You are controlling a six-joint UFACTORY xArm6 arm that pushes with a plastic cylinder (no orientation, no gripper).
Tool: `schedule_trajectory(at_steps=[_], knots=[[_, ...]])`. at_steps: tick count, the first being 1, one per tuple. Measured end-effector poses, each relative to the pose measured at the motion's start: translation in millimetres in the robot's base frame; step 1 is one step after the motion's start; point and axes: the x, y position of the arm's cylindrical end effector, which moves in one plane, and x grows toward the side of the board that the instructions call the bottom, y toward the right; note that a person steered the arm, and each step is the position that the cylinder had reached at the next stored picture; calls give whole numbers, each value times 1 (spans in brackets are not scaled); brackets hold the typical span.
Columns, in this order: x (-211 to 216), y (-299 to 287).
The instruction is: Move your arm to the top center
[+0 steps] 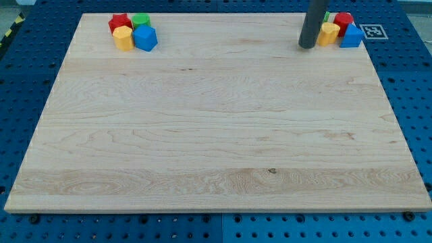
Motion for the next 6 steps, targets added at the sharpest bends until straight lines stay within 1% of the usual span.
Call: schedule_trajectory(at_steps=[2, 3, 5, 6], knots=[[2, -5], [3, -35], [3, -46], [-13, -48]])
